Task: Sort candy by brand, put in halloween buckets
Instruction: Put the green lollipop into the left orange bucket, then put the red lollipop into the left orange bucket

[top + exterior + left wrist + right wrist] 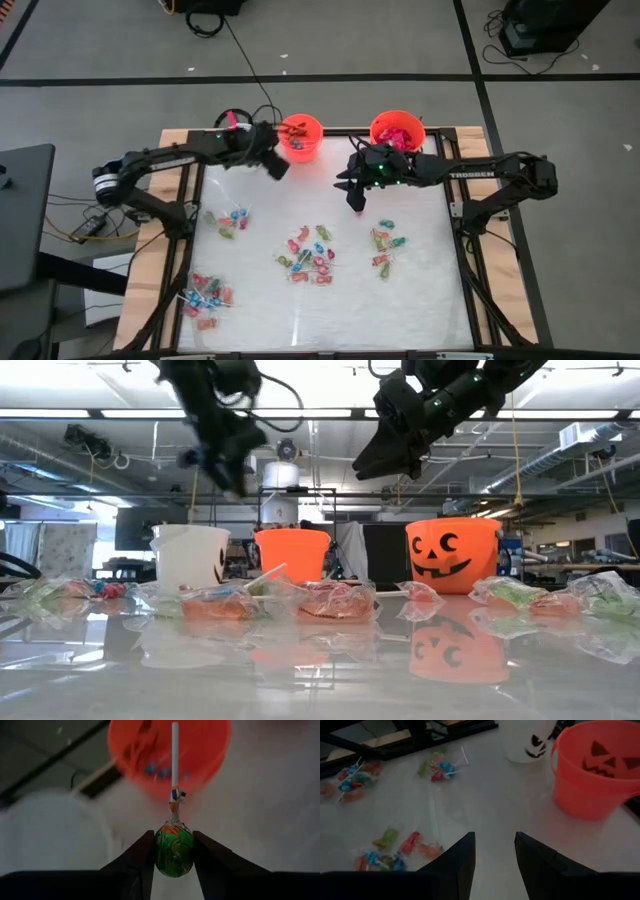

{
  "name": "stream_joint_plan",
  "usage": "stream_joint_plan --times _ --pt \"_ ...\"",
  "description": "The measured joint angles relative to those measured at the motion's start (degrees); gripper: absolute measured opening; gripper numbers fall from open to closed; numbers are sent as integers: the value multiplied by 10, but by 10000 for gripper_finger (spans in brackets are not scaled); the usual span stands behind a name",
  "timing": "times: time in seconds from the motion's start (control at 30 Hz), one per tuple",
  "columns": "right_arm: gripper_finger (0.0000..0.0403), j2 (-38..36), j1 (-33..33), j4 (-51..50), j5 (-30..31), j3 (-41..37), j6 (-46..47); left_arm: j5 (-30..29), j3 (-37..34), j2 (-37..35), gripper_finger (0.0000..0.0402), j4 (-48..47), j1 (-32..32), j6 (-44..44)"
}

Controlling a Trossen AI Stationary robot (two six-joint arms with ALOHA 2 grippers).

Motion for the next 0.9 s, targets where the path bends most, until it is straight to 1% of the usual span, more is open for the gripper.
stream_joint_plan --times 0.1,0.2,0.37,0.5,0.63,0.77,0.83,0.9 --pt "150 -8 -5 -13 2 0 -1 16 7 40 124 98 27 47" --pt "150 -10 -9 -18 14 0 -1 21 13 72 124 176 46 68" --pt "150 -11 -12 -19 17 0 -10 25 14 105 128 253 73 95" --pt "150 -11 -14 -18 17 0 -10 38 14 131 143 269 95 106" --pt "150 -11 -14 -18 17 0 -10 55 14 144 175 267 109 107" --pt "150 -11 -14 -18 17 0 -10 61 14 141 204 284 111 122" --pt "150 -11 -14 -19 17 0 -10 71 18 137 211 270 108 125" --pt "150 -11 -14 -19 17 0 -10 79 29 131 212 233 103 129"
